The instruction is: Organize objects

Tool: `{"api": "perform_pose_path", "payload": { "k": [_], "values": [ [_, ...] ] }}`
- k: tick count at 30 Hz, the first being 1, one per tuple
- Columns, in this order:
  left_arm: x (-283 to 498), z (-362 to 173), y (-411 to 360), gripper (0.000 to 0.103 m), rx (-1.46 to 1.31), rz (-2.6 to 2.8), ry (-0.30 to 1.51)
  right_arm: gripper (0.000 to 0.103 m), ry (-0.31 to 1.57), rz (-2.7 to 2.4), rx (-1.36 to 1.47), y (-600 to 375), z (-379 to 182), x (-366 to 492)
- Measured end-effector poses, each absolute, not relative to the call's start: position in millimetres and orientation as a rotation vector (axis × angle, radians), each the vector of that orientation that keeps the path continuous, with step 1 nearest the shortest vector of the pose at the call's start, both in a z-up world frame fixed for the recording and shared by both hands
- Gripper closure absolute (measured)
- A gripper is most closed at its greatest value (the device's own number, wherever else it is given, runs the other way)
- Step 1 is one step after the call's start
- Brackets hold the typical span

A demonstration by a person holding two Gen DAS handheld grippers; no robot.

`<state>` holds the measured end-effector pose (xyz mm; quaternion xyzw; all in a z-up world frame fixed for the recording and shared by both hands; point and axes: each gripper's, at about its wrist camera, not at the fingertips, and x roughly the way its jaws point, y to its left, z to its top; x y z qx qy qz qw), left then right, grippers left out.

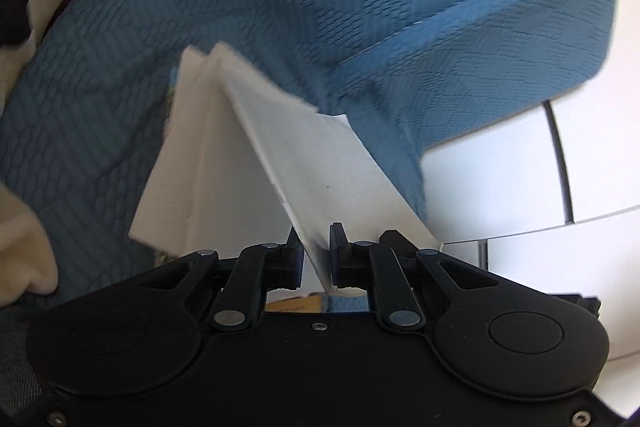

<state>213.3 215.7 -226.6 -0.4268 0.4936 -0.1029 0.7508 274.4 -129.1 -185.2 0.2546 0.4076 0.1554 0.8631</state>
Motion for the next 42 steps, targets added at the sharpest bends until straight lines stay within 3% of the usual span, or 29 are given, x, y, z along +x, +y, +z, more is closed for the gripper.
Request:
{"api": "perform_pose_path", "payload": {
  "k": [5, 8, 12, 13, 15, 24, 42],
  "values": [
    [212, -246, 216, 0.093, -0.937, -0.196, 1.128, 0.088, 0.903, 0.3, 0.508, -125, -207, 272],
    [210, -247, 216, 0.084, -0.895, -0.155, 1.146, 0.084, 0.946, 0.298, 0.519, -125, -214, 272],
    [207, -239, 215, 0.062, -0.853, -0.131, 1.167, 0.05, 1.01, 0.295, 0.497, -123, -219, 272],
    [205, -235, 215, 0.061, -0.829, -0.121, 1.168, 0.049, 1.017, 0.288, 0.488, -123, -219, 270],
    [201, -224, 215, 0.054, -0.794, -0.098, 1.165, 0.049, 1.045, 0.273, 0.464, -123, -218, 268],
    [183, -161, 208, 0.05, -0.679, -0.07, 1.087, 0.049, 1.056, 0.259, 0.379, -135, -189, 253],
    [108, 1, 157, 0.037, -0.423, -0.086, 0.807, 0.05, 0.747, 0.398, 0.19, -135, -23, 194]
  ]
}}
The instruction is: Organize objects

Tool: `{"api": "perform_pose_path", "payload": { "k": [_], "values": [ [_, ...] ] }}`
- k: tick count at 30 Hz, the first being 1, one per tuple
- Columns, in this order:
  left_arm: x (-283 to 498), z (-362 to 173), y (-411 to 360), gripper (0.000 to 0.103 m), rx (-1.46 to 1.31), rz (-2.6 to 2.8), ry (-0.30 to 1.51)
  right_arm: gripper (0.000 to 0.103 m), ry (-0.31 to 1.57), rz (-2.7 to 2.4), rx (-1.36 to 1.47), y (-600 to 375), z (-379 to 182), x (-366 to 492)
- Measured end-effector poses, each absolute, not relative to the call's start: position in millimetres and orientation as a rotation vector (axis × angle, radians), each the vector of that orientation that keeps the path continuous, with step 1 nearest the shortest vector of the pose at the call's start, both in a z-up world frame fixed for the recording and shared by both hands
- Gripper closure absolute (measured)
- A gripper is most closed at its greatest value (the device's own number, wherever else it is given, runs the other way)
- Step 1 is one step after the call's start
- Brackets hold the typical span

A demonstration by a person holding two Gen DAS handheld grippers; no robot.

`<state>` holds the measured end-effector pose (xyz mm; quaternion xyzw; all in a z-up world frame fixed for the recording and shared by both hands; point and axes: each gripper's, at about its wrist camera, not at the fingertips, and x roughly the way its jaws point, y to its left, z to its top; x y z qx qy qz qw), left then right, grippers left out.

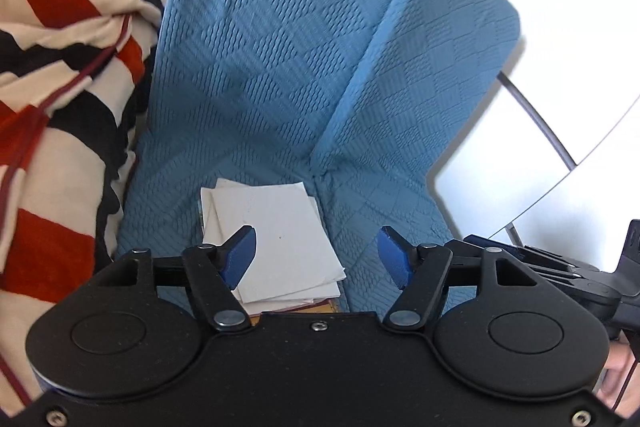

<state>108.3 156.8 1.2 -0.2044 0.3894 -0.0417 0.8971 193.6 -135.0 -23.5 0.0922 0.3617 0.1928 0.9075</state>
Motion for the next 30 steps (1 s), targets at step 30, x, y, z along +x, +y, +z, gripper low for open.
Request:
{"api": "perform_pose_path", "payload": {
  "k": [30],
  "values": [
    [51, -41, 87, 0.017, -0.329, 0.025, 0.696, 0.05, 0.668, 0.336, 0.148, -153, -46, 116]
  ]
}}
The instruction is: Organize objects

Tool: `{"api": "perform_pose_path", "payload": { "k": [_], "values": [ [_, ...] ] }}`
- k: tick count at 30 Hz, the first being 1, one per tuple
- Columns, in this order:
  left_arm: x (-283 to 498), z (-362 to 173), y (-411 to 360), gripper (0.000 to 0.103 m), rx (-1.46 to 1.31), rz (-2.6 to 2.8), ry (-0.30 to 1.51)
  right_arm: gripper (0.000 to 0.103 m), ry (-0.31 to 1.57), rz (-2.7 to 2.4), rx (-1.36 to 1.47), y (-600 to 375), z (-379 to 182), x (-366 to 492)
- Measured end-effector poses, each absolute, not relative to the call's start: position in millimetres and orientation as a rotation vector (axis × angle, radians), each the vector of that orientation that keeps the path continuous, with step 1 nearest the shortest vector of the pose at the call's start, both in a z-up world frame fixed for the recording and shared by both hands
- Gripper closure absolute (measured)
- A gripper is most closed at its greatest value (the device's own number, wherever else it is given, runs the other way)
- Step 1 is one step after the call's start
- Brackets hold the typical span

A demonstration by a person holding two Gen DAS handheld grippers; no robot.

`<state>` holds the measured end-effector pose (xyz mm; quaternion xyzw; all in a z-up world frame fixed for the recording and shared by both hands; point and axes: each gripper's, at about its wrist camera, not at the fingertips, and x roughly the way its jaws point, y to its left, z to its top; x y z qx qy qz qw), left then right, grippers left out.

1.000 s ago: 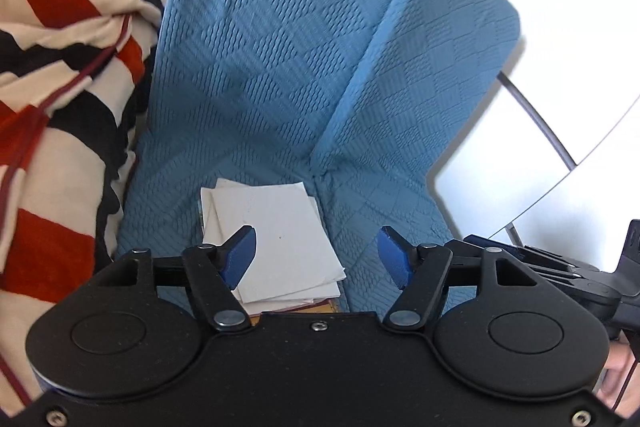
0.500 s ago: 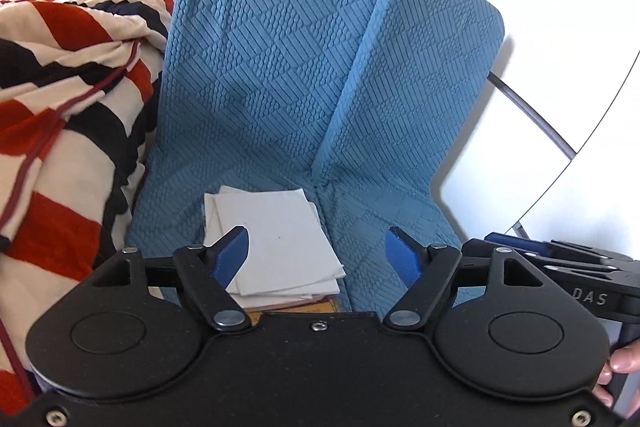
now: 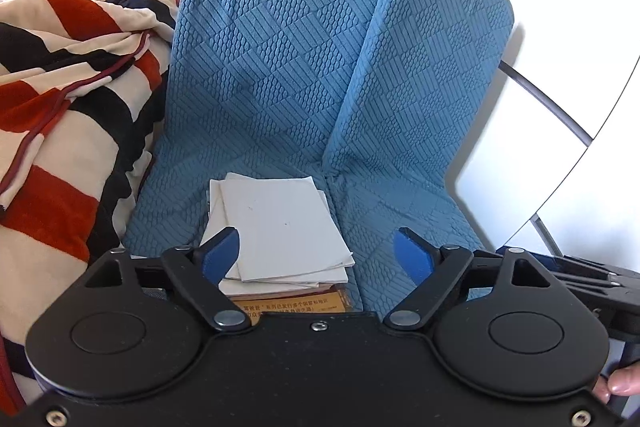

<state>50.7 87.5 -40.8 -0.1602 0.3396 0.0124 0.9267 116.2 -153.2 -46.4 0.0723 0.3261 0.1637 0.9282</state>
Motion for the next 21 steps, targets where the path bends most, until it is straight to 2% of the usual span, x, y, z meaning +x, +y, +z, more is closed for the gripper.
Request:
{"api": "perform_pose_path", "payload": {
  "k": [5, 10, 11, 12, 13, 14, 21],
  "values": [
    [49, -41, 83, 0.006, -0.316, 0.026, 0.698, 0.05, 0.672, 0.307, 0.131, -154, -55, 114],
    [45, -44, 79, 0.002, -0.305, 0.025, 0.702, 0.05, 0.681, 0.296, 0.119, -154, -59, 115],
    [45, -46, 78, 0.001, -0.305, 0.026, 0.706, 0.045, 0.685, 0.293, 0.114, -154, -59, 115],
    [45, -47, 78, 0.001, -0.305, 0.03, 0.711, 0.021, 0.69, 0.291, 0.109, -154, -60, 116],
    [45, -48, 78, 0.001, -0.305, 0.035, 0.714, 0.006, 0.688, 0.291, 0.113, -155, -60, 116],
    [44, -49, 78, 0.001, -0.306, 0.038, 0.716, 0.003, 0.682, 0.29, 0.122, -156, -60, 116],
    [43, -53, 78, 0.001, -0.315, 0.048, 0.726, 0.003, 0.701, 0.269, 0.105, -157, -64, 118]
  ]
}}
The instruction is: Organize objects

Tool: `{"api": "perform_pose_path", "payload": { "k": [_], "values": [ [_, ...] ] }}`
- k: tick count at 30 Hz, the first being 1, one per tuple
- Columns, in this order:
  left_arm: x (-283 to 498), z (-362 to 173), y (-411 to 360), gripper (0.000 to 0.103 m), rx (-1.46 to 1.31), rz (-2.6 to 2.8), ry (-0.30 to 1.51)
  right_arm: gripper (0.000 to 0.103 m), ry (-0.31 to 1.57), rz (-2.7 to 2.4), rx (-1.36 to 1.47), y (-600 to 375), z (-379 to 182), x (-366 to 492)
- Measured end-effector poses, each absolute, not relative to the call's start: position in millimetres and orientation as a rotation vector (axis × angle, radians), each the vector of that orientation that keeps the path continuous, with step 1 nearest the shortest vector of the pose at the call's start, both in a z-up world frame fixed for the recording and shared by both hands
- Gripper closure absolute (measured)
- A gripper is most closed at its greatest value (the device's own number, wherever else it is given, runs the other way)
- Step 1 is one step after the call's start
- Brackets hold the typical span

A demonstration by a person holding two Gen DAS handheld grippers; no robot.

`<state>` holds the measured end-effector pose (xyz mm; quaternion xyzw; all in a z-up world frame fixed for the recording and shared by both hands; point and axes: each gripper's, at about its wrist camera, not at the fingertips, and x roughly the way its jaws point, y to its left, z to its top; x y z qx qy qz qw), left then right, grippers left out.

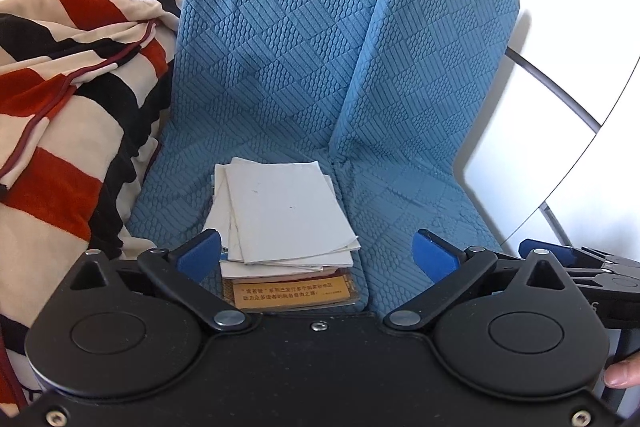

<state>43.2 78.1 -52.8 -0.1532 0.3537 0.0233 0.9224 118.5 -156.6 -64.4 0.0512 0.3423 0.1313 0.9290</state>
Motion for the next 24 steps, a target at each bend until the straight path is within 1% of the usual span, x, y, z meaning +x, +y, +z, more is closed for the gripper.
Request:
{"api": "perform_pose_path", "payload": {
  "k": [24],
  "values": [
    [43.6, -46.8, 78.5, 0.001, -0.327, 0.06, 0.732, 0.003, 0.715, 0.278, 0.096, -154.3, -69.8, 118.3]
  ]
}}
